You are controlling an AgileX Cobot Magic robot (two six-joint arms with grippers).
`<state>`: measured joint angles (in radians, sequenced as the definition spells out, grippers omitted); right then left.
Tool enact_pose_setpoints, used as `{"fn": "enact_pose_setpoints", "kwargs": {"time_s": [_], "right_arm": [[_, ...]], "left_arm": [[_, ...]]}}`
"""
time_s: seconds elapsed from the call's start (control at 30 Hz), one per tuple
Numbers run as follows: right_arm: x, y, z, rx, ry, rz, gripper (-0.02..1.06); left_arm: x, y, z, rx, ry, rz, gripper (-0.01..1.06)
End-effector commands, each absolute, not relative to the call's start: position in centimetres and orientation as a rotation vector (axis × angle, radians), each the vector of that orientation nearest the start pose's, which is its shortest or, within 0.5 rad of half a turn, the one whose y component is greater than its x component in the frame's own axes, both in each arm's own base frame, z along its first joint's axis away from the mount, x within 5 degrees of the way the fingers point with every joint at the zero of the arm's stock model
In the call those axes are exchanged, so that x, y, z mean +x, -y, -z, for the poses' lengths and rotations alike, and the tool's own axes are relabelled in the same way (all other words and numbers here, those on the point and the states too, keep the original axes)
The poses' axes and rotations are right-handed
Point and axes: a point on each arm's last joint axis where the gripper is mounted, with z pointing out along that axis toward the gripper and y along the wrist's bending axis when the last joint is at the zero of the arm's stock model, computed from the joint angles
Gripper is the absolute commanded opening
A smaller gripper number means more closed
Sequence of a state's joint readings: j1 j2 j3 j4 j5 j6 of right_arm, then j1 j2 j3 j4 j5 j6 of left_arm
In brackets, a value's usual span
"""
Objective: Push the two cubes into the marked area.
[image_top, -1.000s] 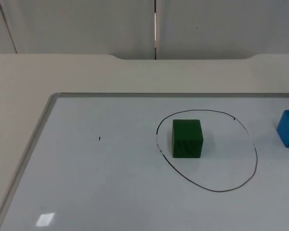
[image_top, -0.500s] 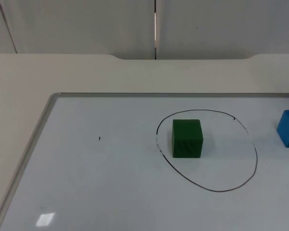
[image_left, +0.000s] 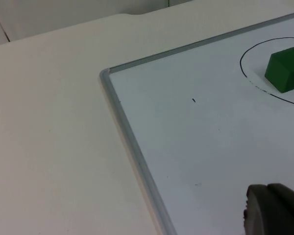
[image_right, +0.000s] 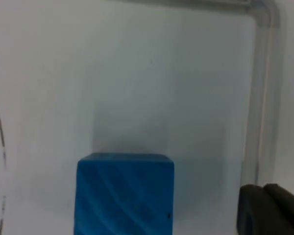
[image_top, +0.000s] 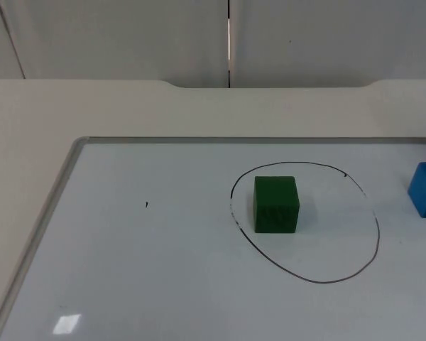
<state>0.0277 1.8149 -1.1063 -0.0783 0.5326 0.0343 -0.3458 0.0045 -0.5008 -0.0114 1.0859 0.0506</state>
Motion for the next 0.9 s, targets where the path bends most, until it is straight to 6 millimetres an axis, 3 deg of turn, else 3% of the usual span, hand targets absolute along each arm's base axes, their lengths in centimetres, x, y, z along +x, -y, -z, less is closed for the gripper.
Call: {"fn": "enact_pose_setpoints", "kwargs": {"time_s": [0.0,0.3,0.67,0.87], "right_arm": [[36.3,-0.4,-16.6,-0.069,-2.738,0.06,0.0],[36.8,-0.5,-12.1,-0.073,-2.84,0.057,0.0],[37.0,-0.7,-11.8,-0.045,-2.828,0.028,0.0],[37.0,-2.2,-11.9,-0.123,-2.815,0.019,0.0]], "left_arm": [[-0.5,-0.1,-27.5,0.401,-2.029,0.194,0.0],[-0.5,-0.1,-27.5,0.401,-2.029,0.194,0.0],[-0.5,-0.1,-27.5,0.401,-2.029,0.194,0.0],[-0.5,-0.1,-27.5,0.401,-2.029,0.194,0.0]]}}
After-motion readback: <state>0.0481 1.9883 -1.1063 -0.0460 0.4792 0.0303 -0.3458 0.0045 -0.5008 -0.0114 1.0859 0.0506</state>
